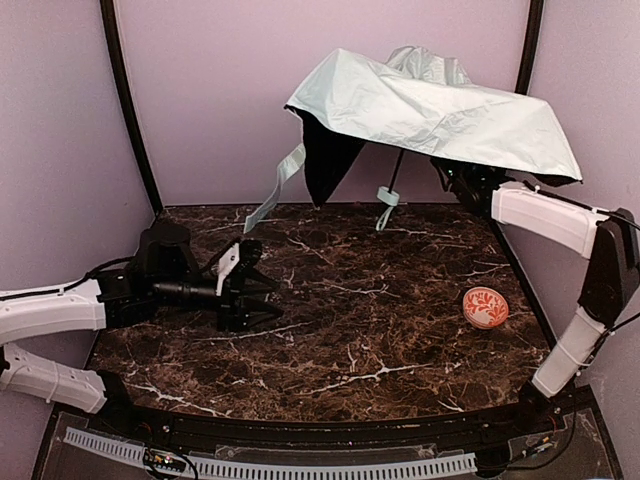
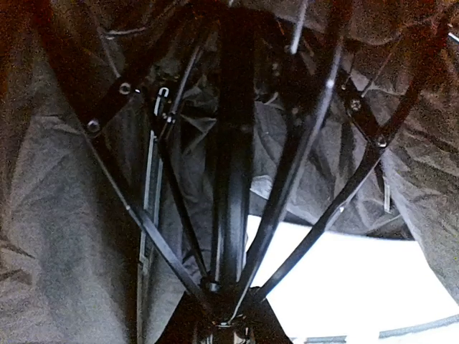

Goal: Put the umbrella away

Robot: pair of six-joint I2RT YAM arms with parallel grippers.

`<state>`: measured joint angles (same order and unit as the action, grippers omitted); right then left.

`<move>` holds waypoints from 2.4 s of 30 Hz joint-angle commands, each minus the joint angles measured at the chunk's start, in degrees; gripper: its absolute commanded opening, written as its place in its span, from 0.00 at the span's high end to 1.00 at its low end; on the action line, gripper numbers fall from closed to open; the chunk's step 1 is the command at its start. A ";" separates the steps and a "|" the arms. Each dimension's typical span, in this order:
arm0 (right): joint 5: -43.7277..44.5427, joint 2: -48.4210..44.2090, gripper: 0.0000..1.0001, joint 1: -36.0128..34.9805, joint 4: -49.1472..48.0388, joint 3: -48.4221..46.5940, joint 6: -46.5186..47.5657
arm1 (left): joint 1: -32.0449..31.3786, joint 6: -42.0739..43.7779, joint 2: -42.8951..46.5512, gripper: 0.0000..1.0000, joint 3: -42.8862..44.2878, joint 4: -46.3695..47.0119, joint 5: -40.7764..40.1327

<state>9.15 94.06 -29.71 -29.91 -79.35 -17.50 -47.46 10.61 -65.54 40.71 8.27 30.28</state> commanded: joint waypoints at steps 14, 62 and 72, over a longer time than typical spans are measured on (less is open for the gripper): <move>-23.41 -9.81 0.98 1.17 32.25 -4.52 30.16 | 14.94 -6.36 10.65 0.30 5.53 -4.71 -24.80; -49.78 13.49 1.00 -4.80 73.34 -36.01 39.52 | 4.79 7.98 14.25 0.19 10.88 -14.61 -17.35; -54.50 7.68 1.00 -2.95 55.06 -38.92 24.86 | 4.82 -0.72 11.75 0.35 -1.67 5.66 -3.08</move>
<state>-40.56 106.41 -33.39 38.65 -115.61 14.72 -42.61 14.90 -52.01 41.89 2.52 19.44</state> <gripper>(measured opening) 0.164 0.658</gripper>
